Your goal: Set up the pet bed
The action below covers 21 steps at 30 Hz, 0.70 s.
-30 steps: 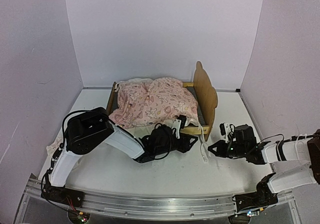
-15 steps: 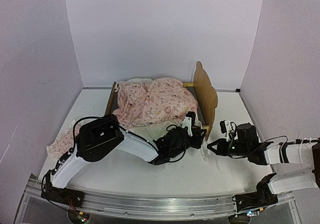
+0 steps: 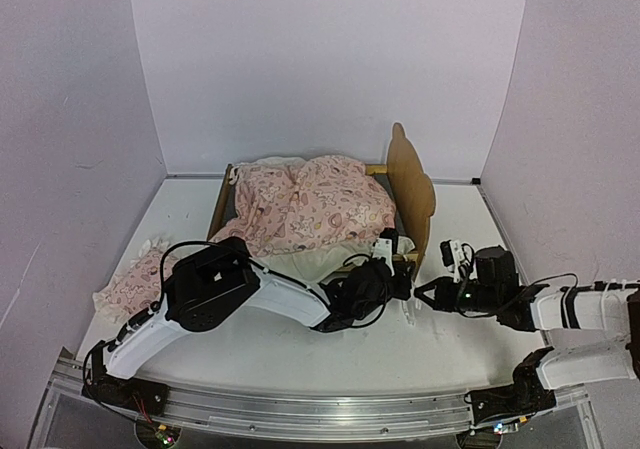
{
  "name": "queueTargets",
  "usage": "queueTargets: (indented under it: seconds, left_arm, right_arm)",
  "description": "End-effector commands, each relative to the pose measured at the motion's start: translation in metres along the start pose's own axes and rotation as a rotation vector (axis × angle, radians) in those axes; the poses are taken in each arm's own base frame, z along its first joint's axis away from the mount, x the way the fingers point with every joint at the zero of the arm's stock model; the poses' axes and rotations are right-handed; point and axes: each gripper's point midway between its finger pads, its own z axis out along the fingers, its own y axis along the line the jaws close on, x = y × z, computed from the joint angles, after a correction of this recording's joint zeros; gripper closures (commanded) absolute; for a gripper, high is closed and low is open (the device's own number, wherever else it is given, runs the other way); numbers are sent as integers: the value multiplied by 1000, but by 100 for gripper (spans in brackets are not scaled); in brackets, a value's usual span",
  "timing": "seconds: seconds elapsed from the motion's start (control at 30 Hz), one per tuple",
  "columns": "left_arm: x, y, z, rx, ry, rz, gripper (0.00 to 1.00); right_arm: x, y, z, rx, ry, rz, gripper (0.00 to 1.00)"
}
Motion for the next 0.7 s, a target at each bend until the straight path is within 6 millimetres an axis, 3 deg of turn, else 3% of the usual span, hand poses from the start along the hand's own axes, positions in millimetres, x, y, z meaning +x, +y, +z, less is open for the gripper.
queueTargets:
  seconds: [0.0,0.13,0.33,0.47,0.67]
  left_arm:
    - [-22,-5,5,-4,-62,14,88]
    - [-26,-16,-3,61,-23,17,96]
    - [-28,-31,-29,178,19,29,99]
    - [-31,-30,-41,212,21,18,100]
    - [-33,-31,-50,292,43,-12,100]
  right_arm:
    - [-18,8,-5,-9,-59,-11,100]
    - [-33,-10,-14,107,-159,-9,100]
    - [-71,3,-5,61,-322,-208,100]
    - [-71,9,12,4,-298,-285,100]
    - [-76,16,19,-47,-343,-366,100]
